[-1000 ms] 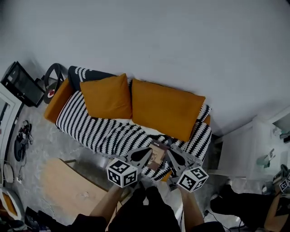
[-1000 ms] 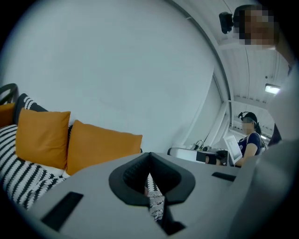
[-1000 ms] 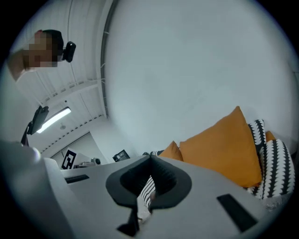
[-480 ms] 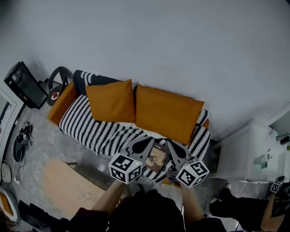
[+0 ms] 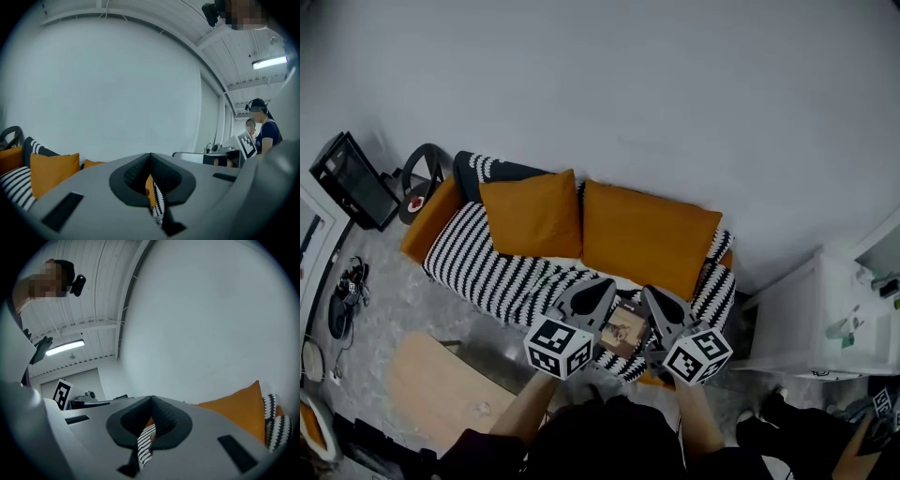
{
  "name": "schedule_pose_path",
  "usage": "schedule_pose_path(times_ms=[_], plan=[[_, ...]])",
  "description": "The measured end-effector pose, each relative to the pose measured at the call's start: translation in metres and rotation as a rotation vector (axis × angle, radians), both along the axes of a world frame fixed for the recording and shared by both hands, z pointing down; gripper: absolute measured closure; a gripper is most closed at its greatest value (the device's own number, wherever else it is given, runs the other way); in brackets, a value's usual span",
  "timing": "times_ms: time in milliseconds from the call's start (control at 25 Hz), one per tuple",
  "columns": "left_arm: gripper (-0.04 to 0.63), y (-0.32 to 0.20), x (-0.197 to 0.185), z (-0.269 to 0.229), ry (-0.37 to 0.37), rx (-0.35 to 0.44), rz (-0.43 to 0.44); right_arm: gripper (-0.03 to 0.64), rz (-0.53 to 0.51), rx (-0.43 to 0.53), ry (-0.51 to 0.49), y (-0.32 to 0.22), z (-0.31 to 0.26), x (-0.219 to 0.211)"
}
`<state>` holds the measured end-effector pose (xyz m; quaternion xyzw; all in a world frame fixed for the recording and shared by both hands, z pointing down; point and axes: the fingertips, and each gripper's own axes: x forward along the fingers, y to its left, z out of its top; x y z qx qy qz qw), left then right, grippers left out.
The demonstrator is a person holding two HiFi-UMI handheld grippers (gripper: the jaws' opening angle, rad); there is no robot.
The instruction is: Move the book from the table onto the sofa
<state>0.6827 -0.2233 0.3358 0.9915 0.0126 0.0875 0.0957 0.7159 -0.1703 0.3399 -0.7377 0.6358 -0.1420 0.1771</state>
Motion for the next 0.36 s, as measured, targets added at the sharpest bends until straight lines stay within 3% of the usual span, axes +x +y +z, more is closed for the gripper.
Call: schedule_pose_path(times_ms=[360], plan=[[0.580, 0.0017, -0.0057, 0.0024, -0.001, 0.013, -0.010, 0.595, 0.006, -0.002, 0.007, 0.0039, 0.0024, -0.0028]])
